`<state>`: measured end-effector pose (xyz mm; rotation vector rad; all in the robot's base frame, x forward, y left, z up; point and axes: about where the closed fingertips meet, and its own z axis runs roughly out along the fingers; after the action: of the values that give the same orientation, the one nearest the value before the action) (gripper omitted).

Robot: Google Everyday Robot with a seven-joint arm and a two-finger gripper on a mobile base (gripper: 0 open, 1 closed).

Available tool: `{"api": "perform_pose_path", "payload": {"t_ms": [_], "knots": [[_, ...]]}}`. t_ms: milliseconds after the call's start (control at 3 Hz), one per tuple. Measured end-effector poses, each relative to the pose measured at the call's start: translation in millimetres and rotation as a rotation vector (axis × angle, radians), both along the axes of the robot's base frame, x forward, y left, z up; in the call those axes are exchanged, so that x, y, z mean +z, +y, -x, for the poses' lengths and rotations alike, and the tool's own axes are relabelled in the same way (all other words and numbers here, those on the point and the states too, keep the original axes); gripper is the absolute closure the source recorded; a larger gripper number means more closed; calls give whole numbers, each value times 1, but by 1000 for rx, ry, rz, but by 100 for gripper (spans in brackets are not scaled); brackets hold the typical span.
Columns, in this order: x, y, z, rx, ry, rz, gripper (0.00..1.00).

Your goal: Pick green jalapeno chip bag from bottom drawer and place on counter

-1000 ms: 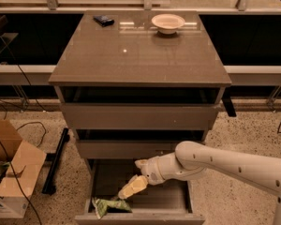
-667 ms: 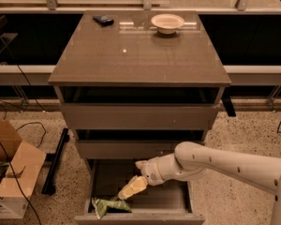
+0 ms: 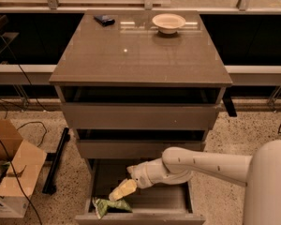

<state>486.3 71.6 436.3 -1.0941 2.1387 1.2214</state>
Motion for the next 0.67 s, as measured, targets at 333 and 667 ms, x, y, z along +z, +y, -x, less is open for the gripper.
{"api": "perform_pose_path", "payload": {"t_ms": [333,667], "knots": [[-57,34,-1,-8,41,27,0],[-114,60,-1,-31,69,60,0]]}}
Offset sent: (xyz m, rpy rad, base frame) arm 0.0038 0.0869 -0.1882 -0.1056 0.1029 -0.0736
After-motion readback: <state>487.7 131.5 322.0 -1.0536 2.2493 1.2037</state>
